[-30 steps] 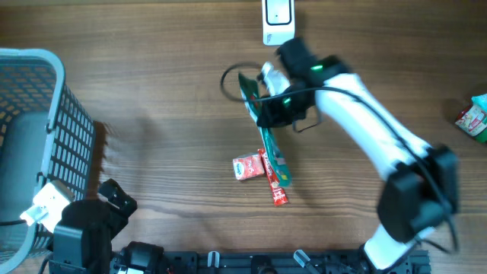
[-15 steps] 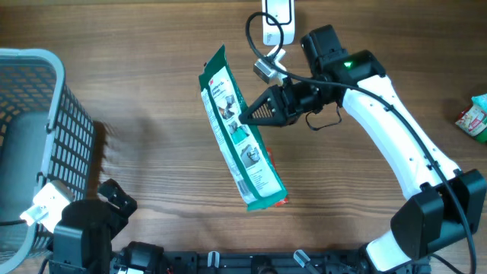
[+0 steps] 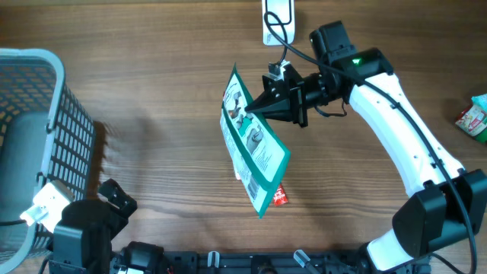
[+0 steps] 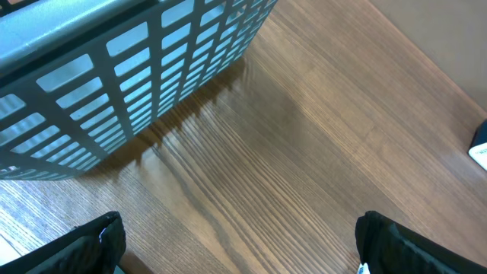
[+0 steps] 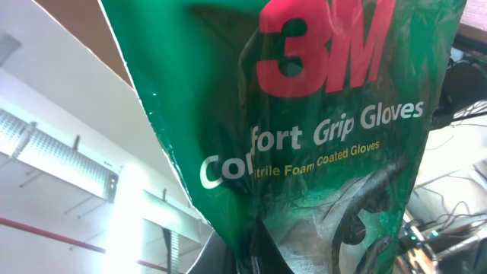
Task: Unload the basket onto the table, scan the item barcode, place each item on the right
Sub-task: 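Lift the glove pack and hold it up at the white scanner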
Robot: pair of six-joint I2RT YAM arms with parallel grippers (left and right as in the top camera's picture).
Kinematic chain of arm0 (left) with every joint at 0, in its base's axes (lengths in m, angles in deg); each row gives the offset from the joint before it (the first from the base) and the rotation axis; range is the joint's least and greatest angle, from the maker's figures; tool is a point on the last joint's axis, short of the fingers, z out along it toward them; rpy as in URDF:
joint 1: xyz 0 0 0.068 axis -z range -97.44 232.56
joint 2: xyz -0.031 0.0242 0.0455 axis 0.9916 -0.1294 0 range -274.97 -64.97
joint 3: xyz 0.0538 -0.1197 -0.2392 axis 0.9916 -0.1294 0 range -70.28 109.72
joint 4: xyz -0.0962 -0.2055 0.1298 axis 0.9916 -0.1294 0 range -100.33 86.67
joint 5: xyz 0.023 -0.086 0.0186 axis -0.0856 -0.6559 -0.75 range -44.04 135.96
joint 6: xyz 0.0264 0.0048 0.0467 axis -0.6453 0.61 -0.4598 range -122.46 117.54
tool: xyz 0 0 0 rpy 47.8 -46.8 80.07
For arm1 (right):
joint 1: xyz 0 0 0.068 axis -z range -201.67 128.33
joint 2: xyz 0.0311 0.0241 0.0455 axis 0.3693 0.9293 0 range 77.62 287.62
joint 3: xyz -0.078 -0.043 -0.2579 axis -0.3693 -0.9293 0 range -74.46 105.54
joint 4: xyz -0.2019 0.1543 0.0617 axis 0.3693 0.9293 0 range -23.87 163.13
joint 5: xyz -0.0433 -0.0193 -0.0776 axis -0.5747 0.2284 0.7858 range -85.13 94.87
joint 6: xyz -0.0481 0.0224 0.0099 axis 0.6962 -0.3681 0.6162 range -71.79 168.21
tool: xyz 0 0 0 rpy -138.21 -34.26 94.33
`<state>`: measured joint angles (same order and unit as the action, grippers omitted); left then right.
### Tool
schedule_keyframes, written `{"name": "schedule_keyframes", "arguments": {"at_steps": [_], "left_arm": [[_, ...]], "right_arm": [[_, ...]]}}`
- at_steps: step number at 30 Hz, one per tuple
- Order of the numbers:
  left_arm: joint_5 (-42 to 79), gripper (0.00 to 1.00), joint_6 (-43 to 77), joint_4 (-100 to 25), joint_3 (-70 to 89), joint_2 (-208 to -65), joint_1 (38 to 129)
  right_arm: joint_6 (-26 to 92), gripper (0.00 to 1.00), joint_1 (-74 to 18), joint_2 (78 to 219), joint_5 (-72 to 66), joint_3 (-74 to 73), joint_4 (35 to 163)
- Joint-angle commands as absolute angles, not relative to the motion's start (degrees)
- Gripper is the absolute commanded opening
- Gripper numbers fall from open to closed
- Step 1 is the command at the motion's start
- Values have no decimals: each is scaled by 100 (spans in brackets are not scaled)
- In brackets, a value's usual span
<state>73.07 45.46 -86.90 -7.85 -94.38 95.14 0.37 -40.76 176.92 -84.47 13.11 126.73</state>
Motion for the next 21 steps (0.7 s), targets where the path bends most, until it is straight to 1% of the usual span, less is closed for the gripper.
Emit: {"name": "schedule_keyframes", "arguments": {"at_steps": [1, 6, 15, 17, 19, 21], "left_arm": [[7320, 100, 4601, -8677, -748, -9416, 9470], [7320, 100, 4601, -8677, -748, -9416, 9470], [7320, 100, 4601, -8677, -748, -9416, 9470], [7320, 100, 4601, -8677, -748, -9416, 9470], [7320, 100, 4601, -8677, -748, -9416, 9470], [7320, 100, 4601, -8677, -748, -9416, 9470]], "right_arm": [[-105, 4, -4066, 17686, -8816, 1355, 12649], [22, 4, -4066, 17686, -8816, 1355, 12358], [31, 4, -4057, 17686, -8816, 1355, 12247], [273, 4, -4028, 17686, -8816, 1355, 11976], [594, 4, -4022, 17686, -8818, 1355, 11956], [673, 4, -3998, 17686, -8818, 1355, 11978]]}}
